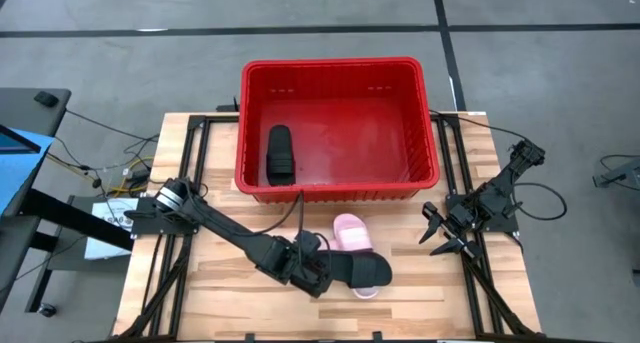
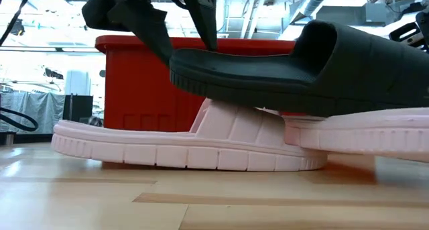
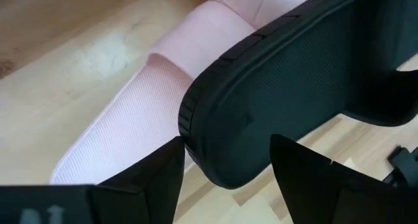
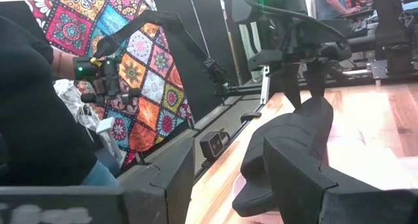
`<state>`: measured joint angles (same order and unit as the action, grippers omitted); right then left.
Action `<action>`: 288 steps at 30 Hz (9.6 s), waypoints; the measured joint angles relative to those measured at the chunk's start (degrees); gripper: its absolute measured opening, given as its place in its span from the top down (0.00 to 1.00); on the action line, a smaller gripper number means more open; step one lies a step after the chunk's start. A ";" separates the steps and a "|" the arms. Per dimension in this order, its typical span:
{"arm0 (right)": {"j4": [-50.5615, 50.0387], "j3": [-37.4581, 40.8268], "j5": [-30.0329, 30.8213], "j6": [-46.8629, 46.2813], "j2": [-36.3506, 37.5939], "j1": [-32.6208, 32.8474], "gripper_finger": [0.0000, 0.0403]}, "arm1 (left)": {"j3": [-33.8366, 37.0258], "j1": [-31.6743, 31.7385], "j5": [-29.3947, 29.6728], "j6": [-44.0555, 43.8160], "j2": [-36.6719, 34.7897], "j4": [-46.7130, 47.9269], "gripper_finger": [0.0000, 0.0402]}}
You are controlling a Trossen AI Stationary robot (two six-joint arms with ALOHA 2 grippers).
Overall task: Pick and place slides into bin
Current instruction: Put the black slide into the red container
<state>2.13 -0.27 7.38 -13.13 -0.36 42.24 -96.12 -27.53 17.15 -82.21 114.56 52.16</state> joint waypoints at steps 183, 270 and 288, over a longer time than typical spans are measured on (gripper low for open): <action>0.00 0.02 0.00 0.00 0.02 0.00 0.57 | -34.86 53.16 -0.40 115.89 -2.25 37.69 0.94; 0.02 0.02 0.02 0.00 0.01 0.02 0.57 | -33.03 53.86 2.75 121.67 11.21 31.47 0.89; 0.02 0.00 0.02 0.02 0.02 0.01 0.57 | -33.03 54.44 0.90 118.60 11.21 31.29 0.80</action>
<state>2.15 -0.27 7.40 -13.10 -0.34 42.24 -129.14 26.91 18.04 36.38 125.78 83.45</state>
